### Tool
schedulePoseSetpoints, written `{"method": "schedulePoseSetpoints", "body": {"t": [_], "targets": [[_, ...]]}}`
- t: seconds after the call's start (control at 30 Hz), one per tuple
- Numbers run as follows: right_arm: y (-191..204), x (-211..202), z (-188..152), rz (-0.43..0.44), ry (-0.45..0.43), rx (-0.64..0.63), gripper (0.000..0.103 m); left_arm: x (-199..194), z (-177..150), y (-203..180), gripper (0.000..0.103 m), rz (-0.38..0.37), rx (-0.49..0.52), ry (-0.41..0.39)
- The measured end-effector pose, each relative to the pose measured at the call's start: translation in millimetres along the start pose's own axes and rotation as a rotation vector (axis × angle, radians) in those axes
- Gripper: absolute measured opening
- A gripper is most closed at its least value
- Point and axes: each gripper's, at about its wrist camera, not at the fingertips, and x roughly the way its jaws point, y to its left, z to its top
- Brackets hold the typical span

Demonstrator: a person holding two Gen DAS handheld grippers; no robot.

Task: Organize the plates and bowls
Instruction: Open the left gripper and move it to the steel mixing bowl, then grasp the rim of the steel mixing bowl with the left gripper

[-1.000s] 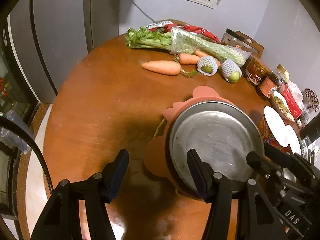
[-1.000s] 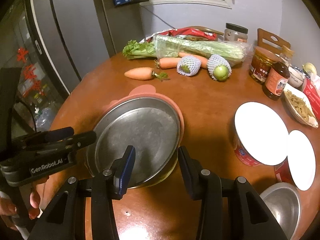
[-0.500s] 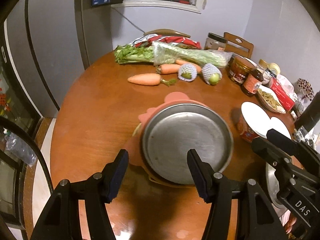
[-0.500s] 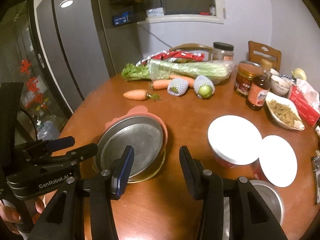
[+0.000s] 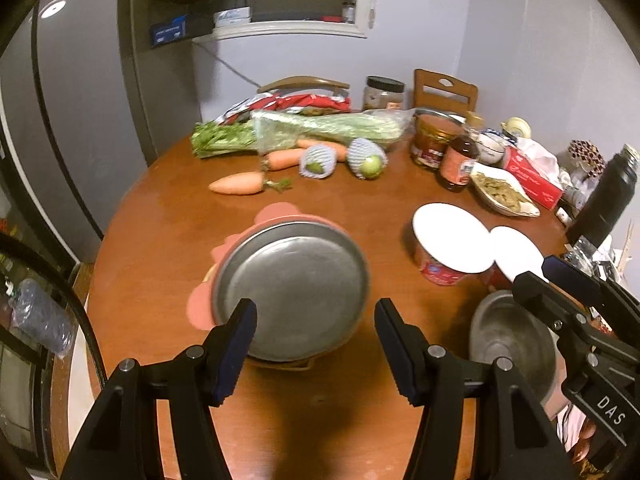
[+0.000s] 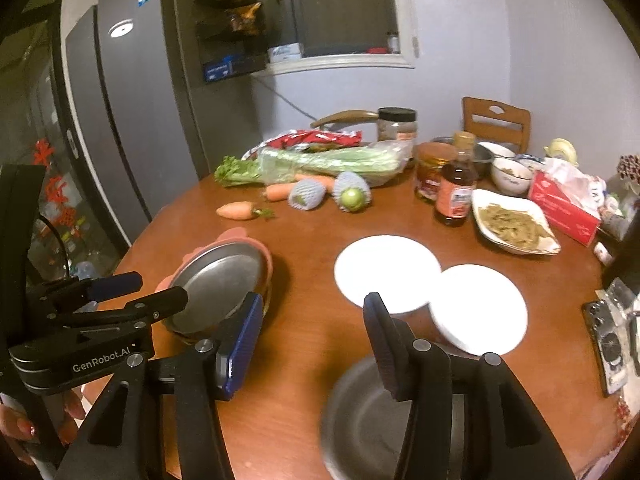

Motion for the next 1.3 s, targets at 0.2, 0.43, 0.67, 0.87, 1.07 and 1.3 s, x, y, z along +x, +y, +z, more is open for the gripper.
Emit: {"method": "schedulePoseSetpoints", "body": {"t": [0.2,0.43,0.67,0.87,1.07,1.3], "targets": [[-29.9,-19.5,-7.2,-0.032,-0.012,0.029,0.055,-2.1,-1.1,-30.4,0.061,-0.025,0.033,-0.007],[-68.6,-35.6,-21.3,-0.069,-0.014,0.081,0.055,0.7,-7.5,-59.5,0.061,-0.049,0.069,0.003],[-98.8,-41.8,-40.0,-0.1,0.013,0.109,0.055,9.7,-14.6,-81.9,0.061,-0.09,0.087,0.034],[-116.9,-36.4,-60.4,-0.1,0.057,0.133,0.055,24.7,-25.2,-100.8,0.061,-0.119,0.098,0.065],[-130.2,-22.0,-84.4,-0.106,0.117,0.156,0.055,47.2,-39.4,-120.3,0.061,-0.138,0.124,0.114],[-137.9,-9.5,-94.7,-0.085,0.144,0.168,0.055,61.3,-44.1,-130.8,0.061,-0.133,0.137,0.132]]}}
